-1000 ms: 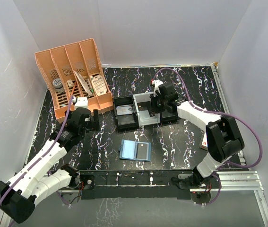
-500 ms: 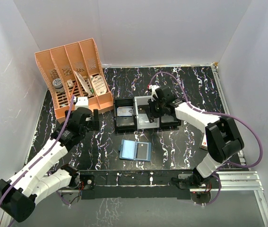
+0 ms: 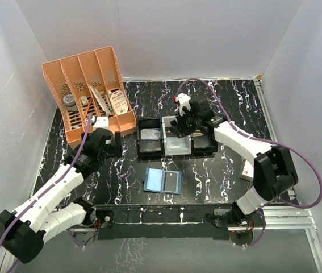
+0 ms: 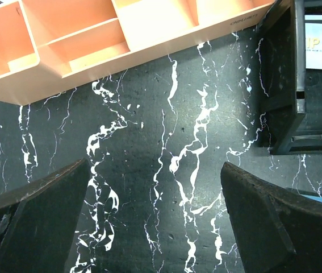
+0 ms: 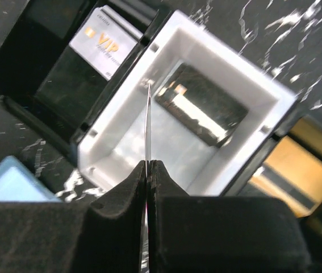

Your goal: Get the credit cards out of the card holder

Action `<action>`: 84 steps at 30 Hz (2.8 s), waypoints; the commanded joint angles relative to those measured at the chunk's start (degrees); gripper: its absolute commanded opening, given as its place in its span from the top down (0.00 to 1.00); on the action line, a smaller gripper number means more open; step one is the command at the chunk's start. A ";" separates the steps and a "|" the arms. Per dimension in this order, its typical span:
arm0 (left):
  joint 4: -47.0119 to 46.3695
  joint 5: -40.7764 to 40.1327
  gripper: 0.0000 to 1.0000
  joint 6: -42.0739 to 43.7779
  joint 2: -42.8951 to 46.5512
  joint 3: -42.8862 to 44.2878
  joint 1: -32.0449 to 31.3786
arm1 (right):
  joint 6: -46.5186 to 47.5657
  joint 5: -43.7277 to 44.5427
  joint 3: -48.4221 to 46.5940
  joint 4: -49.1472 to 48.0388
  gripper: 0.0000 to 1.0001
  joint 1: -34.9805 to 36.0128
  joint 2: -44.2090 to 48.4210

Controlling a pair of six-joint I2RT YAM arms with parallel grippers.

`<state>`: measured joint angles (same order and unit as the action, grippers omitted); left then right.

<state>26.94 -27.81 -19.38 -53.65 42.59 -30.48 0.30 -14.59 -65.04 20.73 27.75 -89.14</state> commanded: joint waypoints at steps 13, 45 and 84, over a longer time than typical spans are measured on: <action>-2.80 14.04 0.01 -4.14 -1.88 0.96 9.51 | 35.37 7.67 1.43 -13.46 1.00 1.05 -5.05; -1.88 11.01 0.01 -10.98 3.41 -1.69 10.52 | 53.23 5.21 9.82 -33.73 1.00 1.38 -8.74; 0.22 10.64 0.01 -10.18 -0.13 -0.02 10.47 | 51.59 11.18 5.67 -26.21 0.51 4.68 -12.88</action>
<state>27.27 -18.09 -30.09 -53.95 40.64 -20.34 52.36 -1.78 -57.36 -6.15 32.16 -104.95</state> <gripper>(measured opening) 0.986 0.483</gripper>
